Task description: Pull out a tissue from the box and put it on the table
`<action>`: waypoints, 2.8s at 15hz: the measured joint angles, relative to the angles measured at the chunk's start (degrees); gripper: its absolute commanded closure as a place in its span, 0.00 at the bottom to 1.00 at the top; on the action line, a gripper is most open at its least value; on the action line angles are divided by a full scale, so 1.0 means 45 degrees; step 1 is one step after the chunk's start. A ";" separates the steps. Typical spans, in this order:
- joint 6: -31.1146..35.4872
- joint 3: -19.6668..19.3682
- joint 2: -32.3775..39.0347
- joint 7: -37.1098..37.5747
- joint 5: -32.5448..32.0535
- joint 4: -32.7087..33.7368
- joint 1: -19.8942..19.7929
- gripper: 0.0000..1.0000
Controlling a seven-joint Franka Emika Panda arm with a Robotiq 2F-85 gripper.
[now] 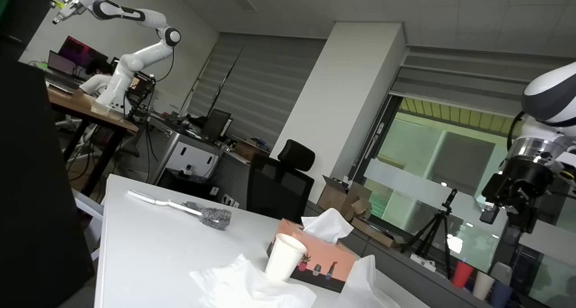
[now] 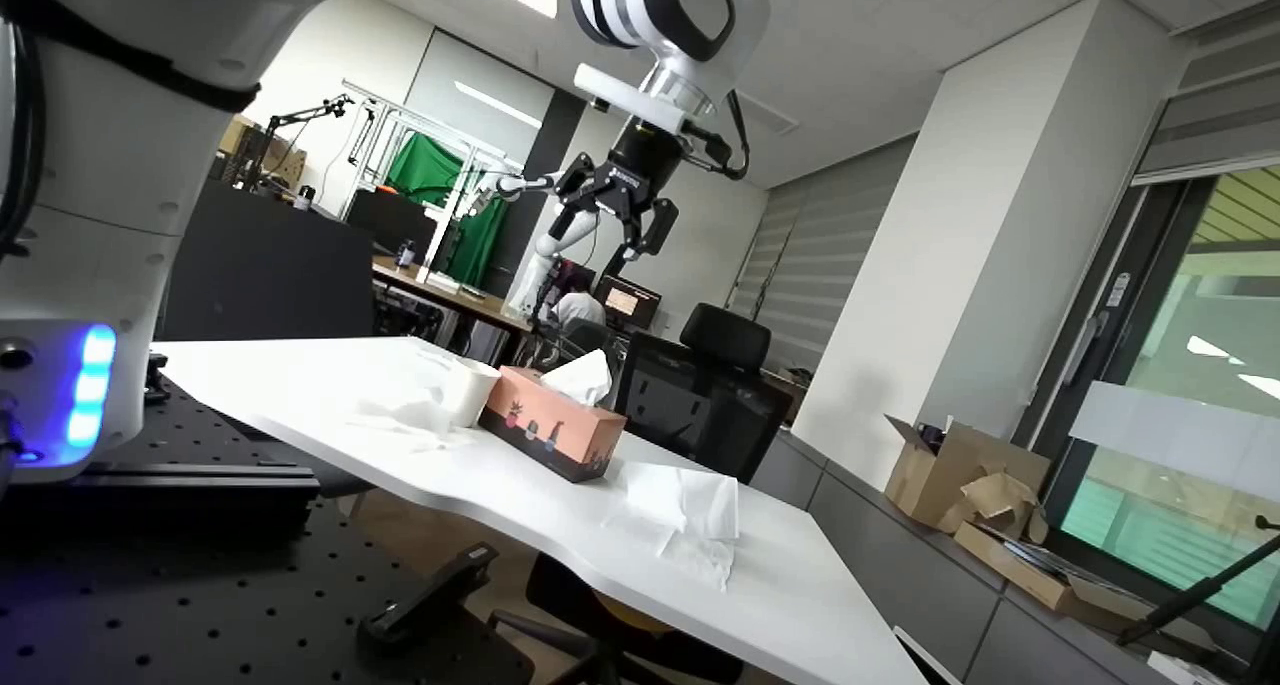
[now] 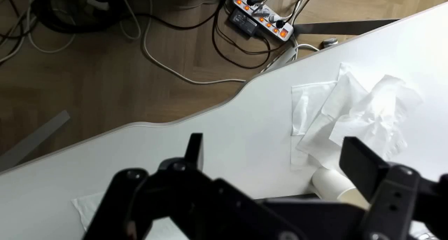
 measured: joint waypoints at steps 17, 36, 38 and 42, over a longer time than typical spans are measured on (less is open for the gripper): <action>0.8149 0.2515 0.6340 -0.4925 0.0301 0.1385 0.0714 0.00; 1.3973 0.3619 1.0982 -0.4240 0.2760 0.4495 0.0904 0.00; 1.3984 0.3637 1.0999 -0.4420 0.2704 0.4497 0.0901 0.00; 1.3965 0.3952 1.1001 -0.5058 0.2694 0.4666 0.0713 0.00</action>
